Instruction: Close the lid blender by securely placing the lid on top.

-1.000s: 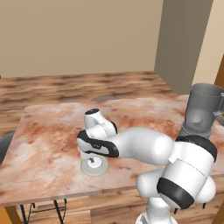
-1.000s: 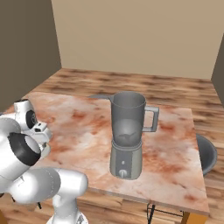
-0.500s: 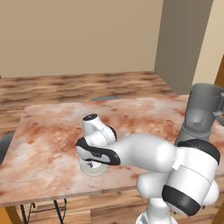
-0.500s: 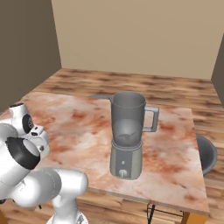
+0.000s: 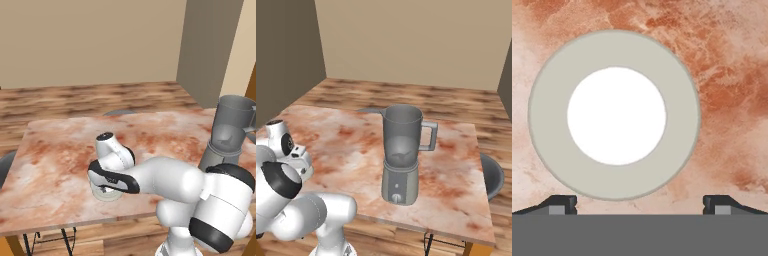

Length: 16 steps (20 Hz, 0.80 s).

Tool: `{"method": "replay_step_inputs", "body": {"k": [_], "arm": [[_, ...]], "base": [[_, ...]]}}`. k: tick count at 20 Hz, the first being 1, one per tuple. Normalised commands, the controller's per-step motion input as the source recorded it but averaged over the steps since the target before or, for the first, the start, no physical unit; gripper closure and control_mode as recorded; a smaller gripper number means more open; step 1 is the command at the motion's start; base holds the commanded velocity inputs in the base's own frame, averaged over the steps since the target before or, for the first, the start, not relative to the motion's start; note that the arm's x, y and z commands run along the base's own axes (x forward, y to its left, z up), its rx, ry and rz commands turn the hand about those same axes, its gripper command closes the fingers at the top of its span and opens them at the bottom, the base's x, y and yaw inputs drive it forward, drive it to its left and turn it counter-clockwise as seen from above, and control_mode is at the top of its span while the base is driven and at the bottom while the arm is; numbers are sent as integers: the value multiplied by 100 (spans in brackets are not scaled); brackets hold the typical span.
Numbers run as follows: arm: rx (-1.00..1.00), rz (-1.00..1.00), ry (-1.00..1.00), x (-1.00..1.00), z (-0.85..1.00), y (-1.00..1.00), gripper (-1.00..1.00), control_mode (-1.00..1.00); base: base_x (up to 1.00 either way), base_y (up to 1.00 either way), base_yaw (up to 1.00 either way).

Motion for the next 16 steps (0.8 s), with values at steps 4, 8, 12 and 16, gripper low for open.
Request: {"method": "replay_step_inputs", "body": {"k": [4,8,12,16], "arm": [[0,3,0,0,-13,16,-100,-100],[0,2,0,0,-4,1,-100,-100],[0,1,0,1,0,0,-100,-100],[0,0,0,1,-1,0,-100,-100]], "base": [[0,0,0],[0,0,0],[0,0,0],[0,0,0]]}}
